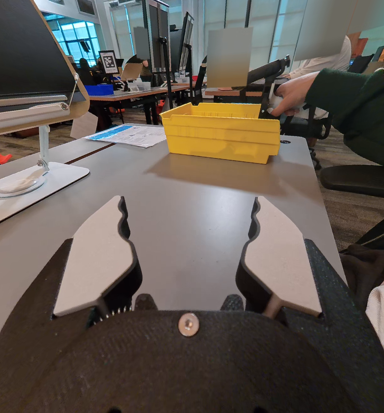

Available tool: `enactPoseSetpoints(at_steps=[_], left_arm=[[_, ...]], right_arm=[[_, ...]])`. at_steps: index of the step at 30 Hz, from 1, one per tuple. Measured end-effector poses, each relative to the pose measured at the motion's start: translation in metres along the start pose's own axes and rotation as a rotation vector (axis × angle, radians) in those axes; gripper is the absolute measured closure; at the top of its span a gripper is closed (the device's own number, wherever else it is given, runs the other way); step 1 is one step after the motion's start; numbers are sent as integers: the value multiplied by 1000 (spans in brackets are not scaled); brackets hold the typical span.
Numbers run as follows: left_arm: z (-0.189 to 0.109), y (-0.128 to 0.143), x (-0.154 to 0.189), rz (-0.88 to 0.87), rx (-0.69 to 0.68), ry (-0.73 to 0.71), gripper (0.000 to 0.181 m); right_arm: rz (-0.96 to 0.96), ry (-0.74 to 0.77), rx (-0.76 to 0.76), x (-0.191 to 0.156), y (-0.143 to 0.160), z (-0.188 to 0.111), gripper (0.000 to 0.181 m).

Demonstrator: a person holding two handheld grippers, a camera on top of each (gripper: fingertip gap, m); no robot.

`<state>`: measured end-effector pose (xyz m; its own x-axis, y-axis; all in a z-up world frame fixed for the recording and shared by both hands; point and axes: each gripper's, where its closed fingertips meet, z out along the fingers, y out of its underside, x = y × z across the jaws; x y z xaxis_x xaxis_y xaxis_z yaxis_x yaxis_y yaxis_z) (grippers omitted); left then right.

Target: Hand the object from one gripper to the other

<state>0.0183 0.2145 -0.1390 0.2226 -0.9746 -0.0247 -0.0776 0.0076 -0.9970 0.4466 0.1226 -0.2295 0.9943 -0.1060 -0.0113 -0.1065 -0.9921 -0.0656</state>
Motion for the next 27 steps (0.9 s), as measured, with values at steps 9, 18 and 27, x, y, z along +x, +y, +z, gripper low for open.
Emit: enactPoseSetpoints(at_steps=[9, 18, 27], left_arm=[[-1, -3, 1, 16, 4, -12, 75], [-2, -3, -1, 3, 10, -18, 75], [-1, 2, 0, -67, -34, 3, 83]], right_arm=[[15, 5, -37, 1, -8, 7, 138], [-23, 70, -18, 6, 0, -10, 111], [-379, -74, 805, -115, -75, -163, 123]])
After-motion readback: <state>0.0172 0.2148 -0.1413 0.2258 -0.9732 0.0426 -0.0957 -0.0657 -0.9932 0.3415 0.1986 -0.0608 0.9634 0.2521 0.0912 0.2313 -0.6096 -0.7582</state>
